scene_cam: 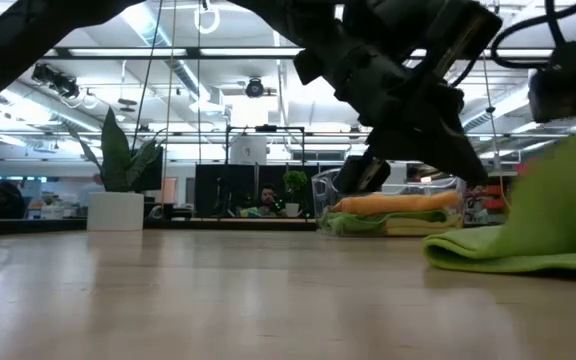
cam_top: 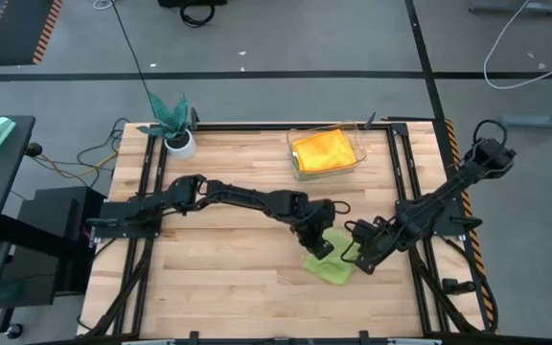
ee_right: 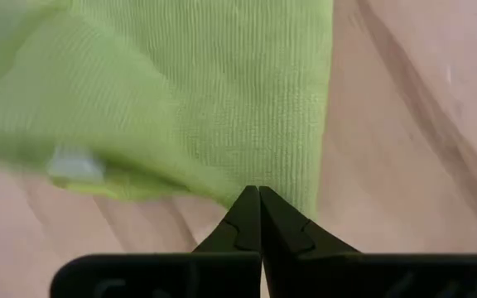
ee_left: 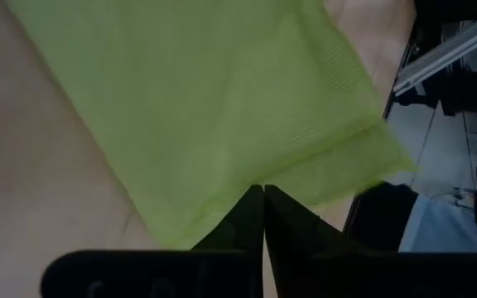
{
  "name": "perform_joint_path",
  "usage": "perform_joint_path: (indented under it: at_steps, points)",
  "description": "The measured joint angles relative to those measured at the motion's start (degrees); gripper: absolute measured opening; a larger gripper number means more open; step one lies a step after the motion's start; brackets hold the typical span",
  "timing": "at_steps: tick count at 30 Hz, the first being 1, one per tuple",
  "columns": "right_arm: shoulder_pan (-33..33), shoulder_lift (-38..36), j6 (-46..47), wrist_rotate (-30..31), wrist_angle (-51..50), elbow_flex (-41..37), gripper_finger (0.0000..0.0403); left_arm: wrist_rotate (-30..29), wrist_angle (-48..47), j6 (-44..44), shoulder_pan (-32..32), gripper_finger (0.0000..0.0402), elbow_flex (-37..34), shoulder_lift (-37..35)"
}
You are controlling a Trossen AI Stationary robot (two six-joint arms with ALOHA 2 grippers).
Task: Fold microfiber towels
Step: Fold the light green towel, then stack the light green towel on top of the orange towel in the transparent bin
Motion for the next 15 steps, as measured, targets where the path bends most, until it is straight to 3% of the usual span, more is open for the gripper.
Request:
perform_joint_path:
  at_steps: [8, 15]
  points:
    - [3.7, -1.6, 3.2, 0.0, 0.8, -1.1, 0.0001, -0.4, 3.5, -2.9, -1.0, 0.0017, 0.0, 0.0]
    - [3.8, -7.0, 3.1, 4.6, 0.7, 2.0, 0.0006, -0.9, 4.4, -3.5, 0.2, 0.0012, 0.0, 0.0]
